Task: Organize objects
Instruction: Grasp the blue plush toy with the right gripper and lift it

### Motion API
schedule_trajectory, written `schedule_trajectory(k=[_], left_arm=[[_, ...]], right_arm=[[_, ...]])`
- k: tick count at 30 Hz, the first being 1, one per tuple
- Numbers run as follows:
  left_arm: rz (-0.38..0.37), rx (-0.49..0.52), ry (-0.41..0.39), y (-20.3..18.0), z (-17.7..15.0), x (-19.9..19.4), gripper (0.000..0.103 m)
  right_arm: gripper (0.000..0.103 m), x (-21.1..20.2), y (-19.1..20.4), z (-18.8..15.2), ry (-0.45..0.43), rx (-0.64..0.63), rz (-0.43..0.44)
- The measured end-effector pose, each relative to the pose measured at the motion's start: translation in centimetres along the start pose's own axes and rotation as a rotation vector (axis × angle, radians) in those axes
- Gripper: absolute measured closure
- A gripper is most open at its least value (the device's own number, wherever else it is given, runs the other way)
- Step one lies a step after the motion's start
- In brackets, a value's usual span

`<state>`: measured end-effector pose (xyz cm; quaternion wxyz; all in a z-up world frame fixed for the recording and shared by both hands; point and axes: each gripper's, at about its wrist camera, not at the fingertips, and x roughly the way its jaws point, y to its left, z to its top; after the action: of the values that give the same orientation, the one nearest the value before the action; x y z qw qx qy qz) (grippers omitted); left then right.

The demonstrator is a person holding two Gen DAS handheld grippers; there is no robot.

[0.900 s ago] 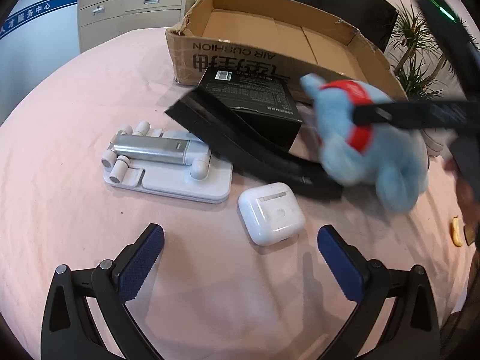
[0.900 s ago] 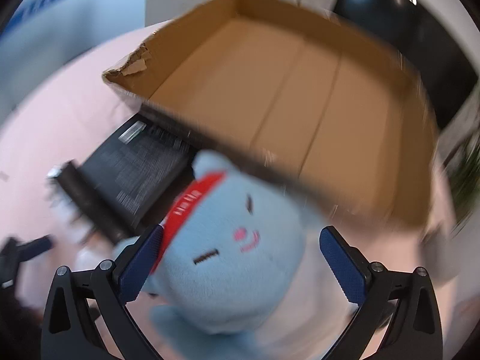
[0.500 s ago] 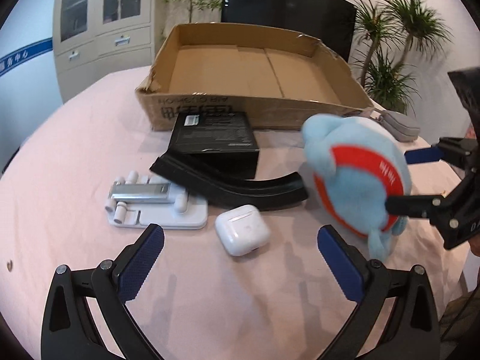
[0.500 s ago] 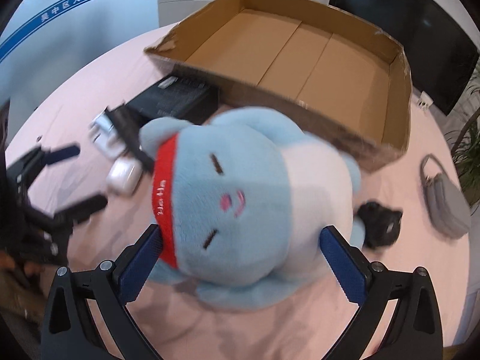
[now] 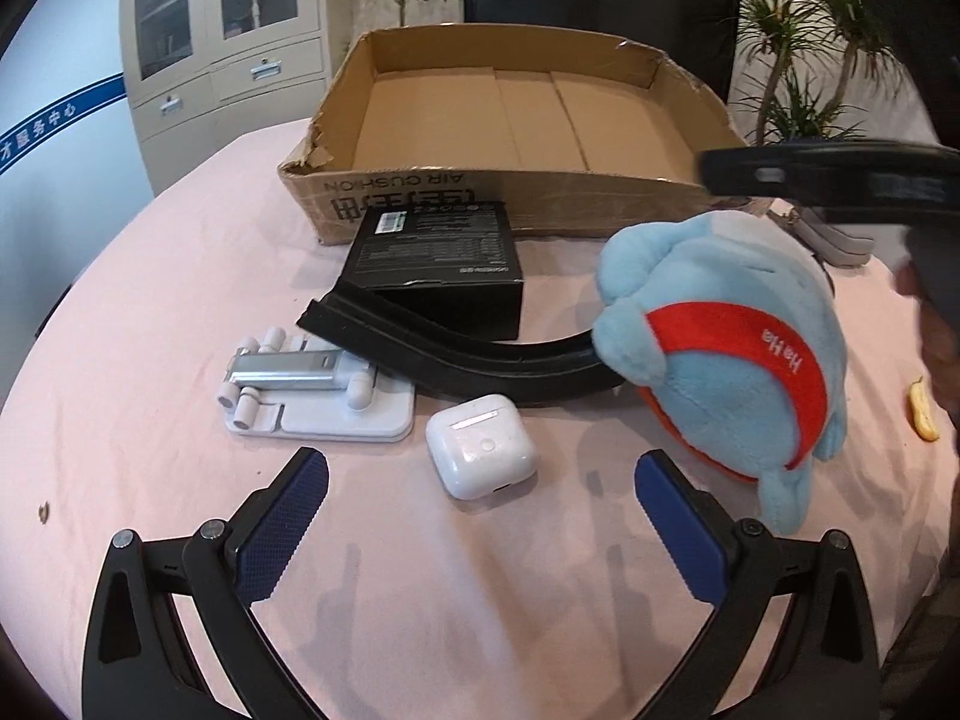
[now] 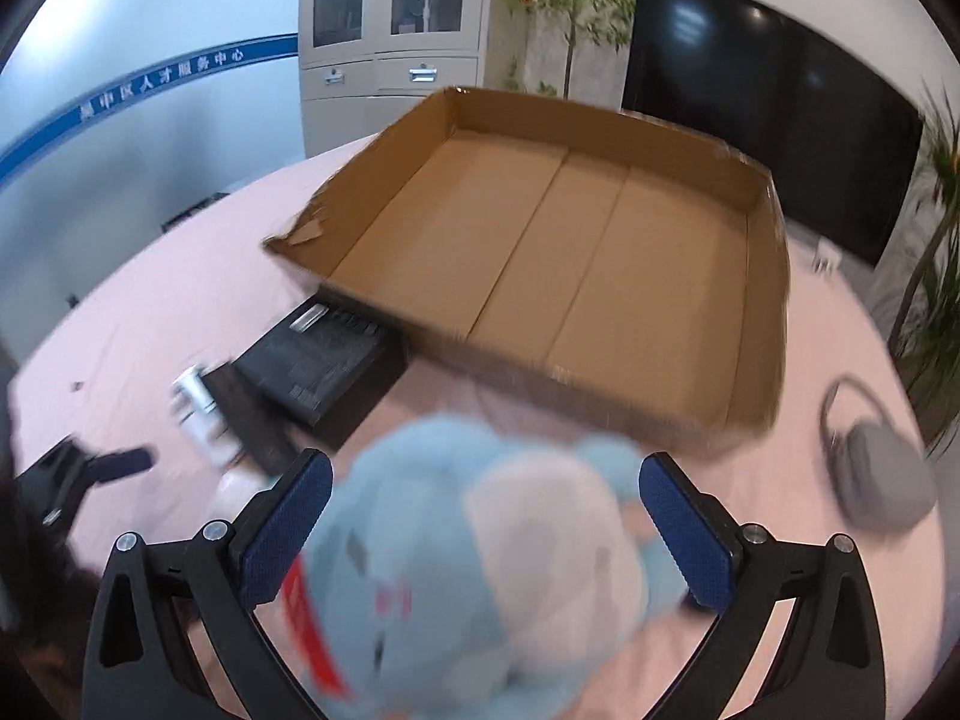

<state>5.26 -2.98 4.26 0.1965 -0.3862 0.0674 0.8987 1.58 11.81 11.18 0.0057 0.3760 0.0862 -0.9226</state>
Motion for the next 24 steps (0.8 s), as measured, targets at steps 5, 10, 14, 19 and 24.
schedule_trajectory(k=[5,10,14,19,24], left_arm=[[-0.007,-0.029,0.008,0.9,-0.2,0.0,0.001],[-0.032,-0.010,0.019,0.4,-0.1,0.5,0.001],[-0.055,0.001,0.046,-0.4,-0.2,1.0,0.001],[-0.048,0.012,0.038,-1.0,-0.3,0.5,0.001],[-0.060,0.017,0.025,-1.3,-0.2,-0.1,0.001]], right_arm=[[0.000,3.4,0.2,-1.0,0.103,-0.033,-0.127],[0.000,0.8,-3.1,-4.0,0.102,0.201,0.105],[0.000,-1.5,-4.5,-4.9,0.043,0.202,0.059],[0.000,-2.1,-6.3,-5.2,0.015,0.209,-0.094],[0.000,-1.2,-8.9,-5.3,0.022,0.170,-0.326]])
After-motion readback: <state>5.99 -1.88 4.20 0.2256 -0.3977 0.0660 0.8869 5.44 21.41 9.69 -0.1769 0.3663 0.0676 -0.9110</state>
